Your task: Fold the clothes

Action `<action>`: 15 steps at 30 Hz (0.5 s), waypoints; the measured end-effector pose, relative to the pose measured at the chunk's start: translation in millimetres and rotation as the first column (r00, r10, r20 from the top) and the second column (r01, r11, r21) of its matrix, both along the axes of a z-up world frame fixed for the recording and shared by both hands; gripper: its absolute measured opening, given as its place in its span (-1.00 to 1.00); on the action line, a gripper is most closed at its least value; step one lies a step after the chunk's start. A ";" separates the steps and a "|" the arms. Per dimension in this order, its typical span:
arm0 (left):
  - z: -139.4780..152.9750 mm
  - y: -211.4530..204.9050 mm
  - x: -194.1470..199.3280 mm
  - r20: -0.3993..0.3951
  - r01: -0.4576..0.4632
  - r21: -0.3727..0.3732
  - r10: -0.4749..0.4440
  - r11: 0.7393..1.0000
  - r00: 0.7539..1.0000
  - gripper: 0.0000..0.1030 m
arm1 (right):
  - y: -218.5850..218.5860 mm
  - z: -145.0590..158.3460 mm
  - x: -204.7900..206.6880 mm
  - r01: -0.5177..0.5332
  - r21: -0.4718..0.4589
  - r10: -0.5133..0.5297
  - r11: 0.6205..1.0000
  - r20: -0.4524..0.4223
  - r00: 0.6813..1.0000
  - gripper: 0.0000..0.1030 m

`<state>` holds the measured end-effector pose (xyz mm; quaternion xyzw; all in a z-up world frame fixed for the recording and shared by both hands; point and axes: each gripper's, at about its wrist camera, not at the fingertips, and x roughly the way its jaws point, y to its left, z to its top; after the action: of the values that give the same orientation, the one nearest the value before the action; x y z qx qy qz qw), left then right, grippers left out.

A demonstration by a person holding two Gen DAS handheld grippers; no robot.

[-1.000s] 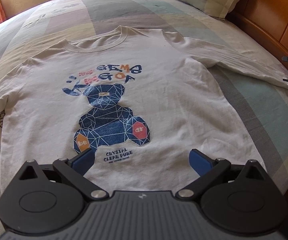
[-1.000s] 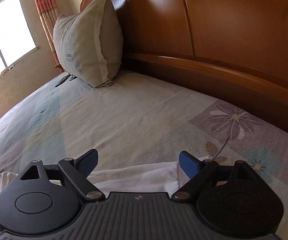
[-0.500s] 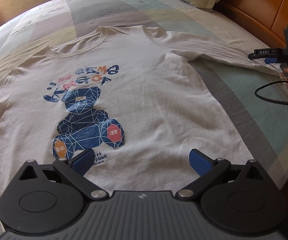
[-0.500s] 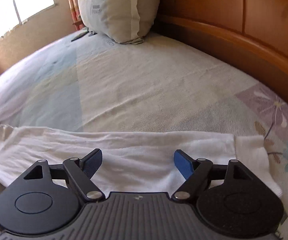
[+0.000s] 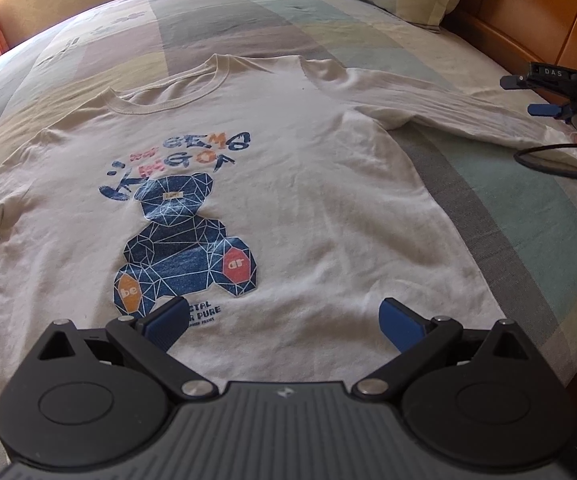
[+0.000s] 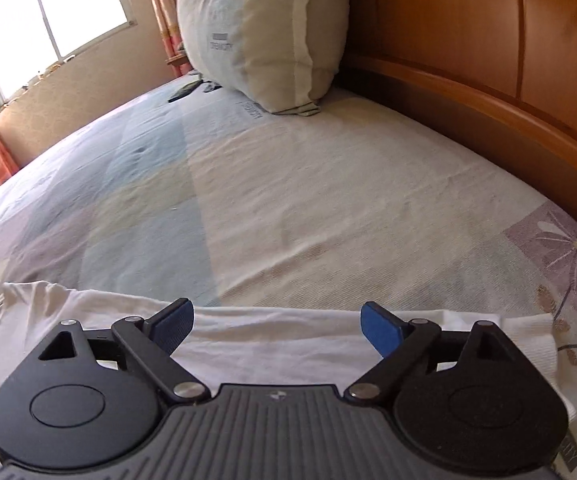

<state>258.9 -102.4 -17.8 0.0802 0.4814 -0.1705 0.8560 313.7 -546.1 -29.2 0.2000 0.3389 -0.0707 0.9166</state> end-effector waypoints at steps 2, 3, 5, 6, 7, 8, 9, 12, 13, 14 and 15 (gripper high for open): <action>-0.9 -4.6 0.0 -0.002 0.018 0.003 -0.018 1.000 1.000 0.95 | 12.8 -10.4 -7.2 -0.114 0.115 0.108 0.987 0.060 0.992 0.82; -1.1 -6.3 -0.6 -0.003 0.027 0.005 -0.027 1.000 1.000 0.95 | 15.8 -17.5 -11.6 -0.153 0.164 0.140 0.975 0.084 0.987 0.82; -1.2 -9.3 -2.2 -0.003 0.046 0.007 -0.046 0.999 0.999 0.95 | 9.9 -33.3 -24.6 -0.151 0.213 0.134 0.965 0.090 0.987 0.82; -1.8 -9.6 -2.4 -0.005 0.048 0.008 -0.048 0.999 0.999 0.95 | 2.8 -40.0 -32.5 -0.127 0.225 0.111 0.966 0.084 0.990 0.68; -2.4 -9.7 -2.6 -0.007 0.048 0.009 -0.048 0.999 0.999 0.95 | -8.4 -44.4 -45.3 -0.108 0.254 0.083 0.961 0.105 0.991 0.54; -3.1 -9.2 -1.8 -0.010 0.044 0.007 -0.044 0.999 0.999 0.95 | -21.2 -45.5 -59.1 -0.071 0.284 0.038 0.956 0.120 0.992 0.50; -3.7 -8.5 -0.9 -0.013 0.040 0.004 -0.039 0.999 0.999 0.95 | -33.3 -43.8 -71.0 -0.018 0.298 -0.018 0.954 0.118 0.993 0.43; -4.0 -8.6 2.0 -0.015 0.037 -0.006 -0.037 0.999 0.999 0.95 | -55.8 -32.8 -97.1 0.159 0.241 -0.183 0.957 0.082 0.980 0.45; -3.5 -9.7 2.7 -0.012 0.041 -0.007 -0.041 0.999 0.999 0.95 | -58.4 -29.7 -101.7 0.196 0.210 -0.214 0.958 0.067 0.975 0.49; -2.7 -11.5 3.4 -0.008 0.046 -0.005 -0.046 0.999 0.999 0.95 | -58.3 -26.8 -104.1 0.218 0.191 -0.232 0.957 0.057 0.971 0.56; -1.6 -13.4 3.6 -0.004 0.053 -0.005 -0.053 0.999 0.999 0.95 | -56.2 -24.0 -105.0 0.229 0.179 -0.242 0.957 0.051 0.969 0.59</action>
<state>262.5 -115.8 -19.4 0.0907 0.4803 -0.1944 0.8504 208.7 -602.2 -53.2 0.3196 0.2840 -0.1427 0.8927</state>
